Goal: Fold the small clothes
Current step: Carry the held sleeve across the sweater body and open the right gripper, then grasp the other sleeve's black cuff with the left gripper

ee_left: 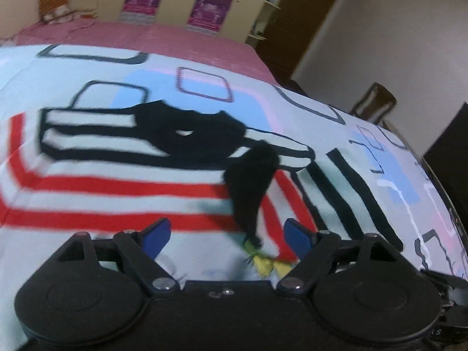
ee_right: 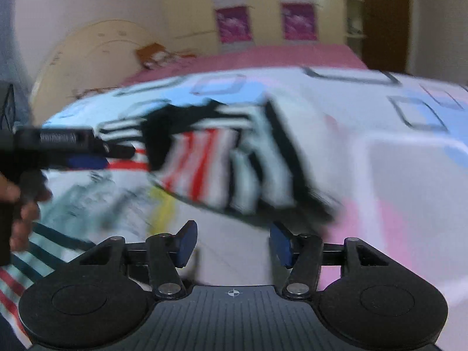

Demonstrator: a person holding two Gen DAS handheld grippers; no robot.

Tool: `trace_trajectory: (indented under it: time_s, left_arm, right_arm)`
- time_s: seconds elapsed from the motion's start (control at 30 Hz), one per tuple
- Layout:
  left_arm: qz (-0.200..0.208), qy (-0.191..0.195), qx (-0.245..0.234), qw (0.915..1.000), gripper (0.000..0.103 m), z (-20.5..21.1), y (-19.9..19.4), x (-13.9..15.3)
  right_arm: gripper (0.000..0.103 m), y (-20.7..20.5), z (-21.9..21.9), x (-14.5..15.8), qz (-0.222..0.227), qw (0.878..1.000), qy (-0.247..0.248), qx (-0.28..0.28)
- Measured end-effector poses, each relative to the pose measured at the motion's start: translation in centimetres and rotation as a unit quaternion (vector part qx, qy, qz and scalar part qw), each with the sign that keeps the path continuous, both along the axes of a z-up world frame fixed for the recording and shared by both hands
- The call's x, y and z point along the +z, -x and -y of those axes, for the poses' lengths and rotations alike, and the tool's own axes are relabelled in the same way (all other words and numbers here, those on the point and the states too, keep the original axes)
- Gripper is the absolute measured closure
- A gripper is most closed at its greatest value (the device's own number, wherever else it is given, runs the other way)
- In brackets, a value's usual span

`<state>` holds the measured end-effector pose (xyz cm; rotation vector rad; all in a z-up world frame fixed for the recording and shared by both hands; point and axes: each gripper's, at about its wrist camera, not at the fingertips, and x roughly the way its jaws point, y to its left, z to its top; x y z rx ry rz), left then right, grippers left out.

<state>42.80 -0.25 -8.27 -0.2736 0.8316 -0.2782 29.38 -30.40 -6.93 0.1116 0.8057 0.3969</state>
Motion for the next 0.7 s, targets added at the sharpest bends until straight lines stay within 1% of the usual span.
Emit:
trace_trajectory:
  time_s: [0.03, 0.07, 0.1, 0.13, 0.17, 0.2, 0.23, 0.27, 0.3, 0.33, 0.37, 0.5, 0.53, 0.57, 0.6, 0.67, 0.7]
  left_arm:
    - [0.003, -0.004, -0.002, 1.0000, 0.028, 0.4, -0.4, -0.1]
    - [0.006, -0.008, -0.005, 0.9999, 0.034, 0.8, -0.9, -0.1]
    - [0.008, -0.011, -0.008, 0.9999, 0.044, 1.1, -1.4, -0.2]
    - [0.006, -0.015, -0.011, 0.9998, 0.049, 1.5, -1.9, -0.4]
    - [0.003, -0.017, -0.014, 0.9998, 0.061, 1.6, -2.2, -0.5]
    - [0.003, -0.017, -0.017, 0.9997, 0.076, 1.7, -2.5, -0.6]
    - [0.001, -0.020, -0.017, 0.9997, 0.084, 1.7, -2.7, -0.7]
    - [0.000, -0.023, -0.013, 0.9996, 0.094, 1.6, -2.8, -0.8]
    - [0.006, -0.024, -0.008, 0.9997, 0.096, 1.2, -2.6, -0.7]
    - [0.015, -0.024, -0.002, 0.9996, 0.096, 0.9, -2.2, -0.4]
    - [0.023, -0.024, 0.005, 0.9994, 0.097, 0.5, -1.8, -0.1]
    - [0.063, -0.010, 0.058, 0.9963, 0.097, -2.6, 0.7, 1.6]
    - [0.075, -0.016, 0.078, 0.9940, 0.097, -3.8, 1.6, 1.8]
    - [0.079, -0.025, 0.094, 0.9922, 0.097, -4.7, 2.1, 1.7]
    - [0.066, -0.035, 0.101, 0.9921, 0.097, -5.7, 2.3, 0.9]
    - [0.020, -0.018, 0.111, 0.9934, 0.097, -7.2, 2.0, -1.0]
    - [0.013, -0.014, 0.112, 0.9935, 0.097, -7.4, 2.0, -1.6]
  right_arm:
    - [0.047, 0.0, 0.8, -0.2, -0.005, 1.000, 0.003, -0.019]
    - [0.047, -0.1, 1.9, -0.4, -0.011, 0.999, 0.001, -0.045]
    - [0.047, -0.2, 3.0, -0.6, -0.014, 0.998, -0.007, -0.068]
    - [0.047, -0.4, 3.8, -0.7, -0.016, 0.996, -0.015, -0.085]
    - [0.048, -0.6, 4.3, -0.7, -0.016, 0.995, -0.025, -0.094]
    - [0.051, -1.0, 4.6, -0.8, -0.016, 0.994, -0.030, -0.102]
    - [0.062, -1.3, 4.9, -0.8, -0.017, 0.994, -0.034, -0.105]
    - [0.068, -1.7, 5.0, -0.9, -0.019, 0.994, -0.034, -0.107]
    - [0.071, -2.1, 4.8, -0.9, -0.020, 0.994, -0.032, -0.107]
    - [0.077, -2.3, 4.6, -1.0, -0.020, 0.994, -0.028, -0.106]
    - [0.079, -2.5, 4.3, -1.1, -0.021, 0.994, -0.025, -0.106]
    - [0.079, -3.0, 3.5, -1.5, -0.020, 0.995, -0.010, -0.101]
    - [0.079, -3.0, 3.6, -1.5, -0.020, 0.995, -0.009, -0.099]
    - [0.079, -3.1, 3.5, -1.7, -0.021, 0.995, -0.008, -0.097]
    - [0.079, -3.1, 3.5, -1.7, -0.021, 0.995, -0.006, -0.094]
    - [0.079, -3.1, 3.1, -1.8, -0.019, 0.996, 0.000, -0.086]
    - [0.079, -3.3, 2.7, -1.9, -0.017, 0.996, 0.005, -0.082]
